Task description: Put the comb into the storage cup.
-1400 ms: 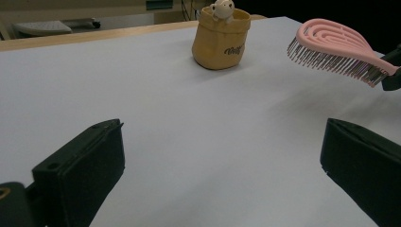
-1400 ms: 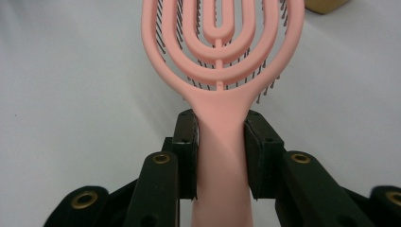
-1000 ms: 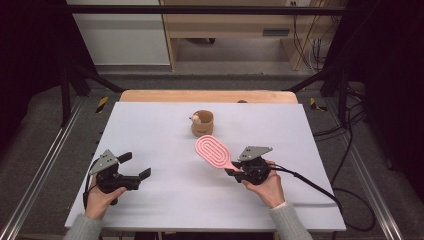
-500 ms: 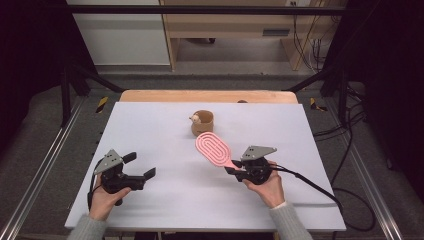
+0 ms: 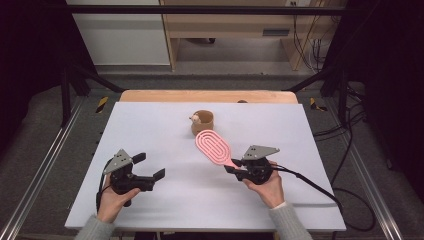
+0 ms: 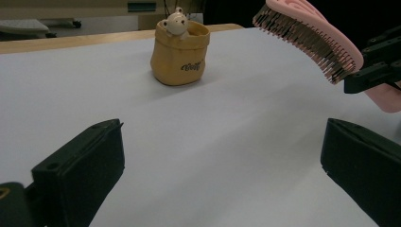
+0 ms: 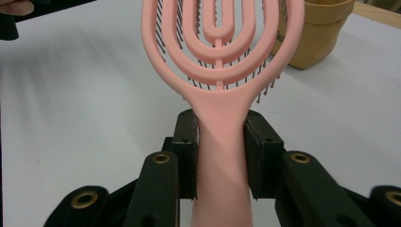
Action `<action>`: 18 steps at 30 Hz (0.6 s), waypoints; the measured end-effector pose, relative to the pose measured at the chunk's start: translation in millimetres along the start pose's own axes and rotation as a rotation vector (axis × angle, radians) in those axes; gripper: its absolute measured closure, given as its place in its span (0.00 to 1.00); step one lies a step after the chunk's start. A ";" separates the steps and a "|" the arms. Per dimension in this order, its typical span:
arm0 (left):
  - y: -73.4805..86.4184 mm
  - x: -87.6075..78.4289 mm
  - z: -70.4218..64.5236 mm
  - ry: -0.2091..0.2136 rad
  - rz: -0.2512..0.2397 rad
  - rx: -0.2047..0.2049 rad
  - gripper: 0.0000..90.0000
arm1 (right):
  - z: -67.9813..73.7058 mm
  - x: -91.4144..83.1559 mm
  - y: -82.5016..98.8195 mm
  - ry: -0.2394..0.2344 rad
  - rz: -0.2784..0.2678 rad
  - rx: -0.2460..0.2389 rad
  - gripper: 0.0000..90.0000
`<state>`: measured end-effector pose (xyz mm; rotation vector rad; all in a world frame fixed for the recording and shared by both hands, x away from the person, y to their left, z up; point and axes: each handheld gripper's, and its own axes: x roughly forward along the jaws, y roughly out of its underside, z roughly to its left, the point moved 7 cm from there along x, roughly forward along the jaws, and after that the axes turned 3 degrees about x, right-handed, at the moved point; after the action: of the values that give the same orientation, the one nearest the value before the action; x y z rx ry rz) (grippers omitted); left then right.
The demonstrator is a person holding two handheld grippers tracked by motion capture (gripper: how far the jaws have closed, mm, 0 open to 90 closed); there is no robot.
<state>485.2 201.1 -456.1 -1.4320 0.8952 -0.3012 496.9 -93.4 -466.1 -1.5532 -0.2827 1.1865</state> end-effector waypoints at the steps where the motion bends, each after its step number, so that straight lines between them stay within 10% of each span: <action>1: -1.1 0.9 -1.6 0.002 0.000 0.000 0.00 | -0.1 -0.4 -0.2 -0.002 -0.002 0.002 0.77; 18: -25.8 18.6 -21.5 0.024 -0.032 -0.028 0.00 | -1.6 -1.8 -3.0 0.005 -0.039 0.017 0.77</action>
<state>491.0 168.7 -436.2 -1.4722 0.8999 -0.3314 498.4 -94.6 -462.8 -1.5287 -0.2973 1.1524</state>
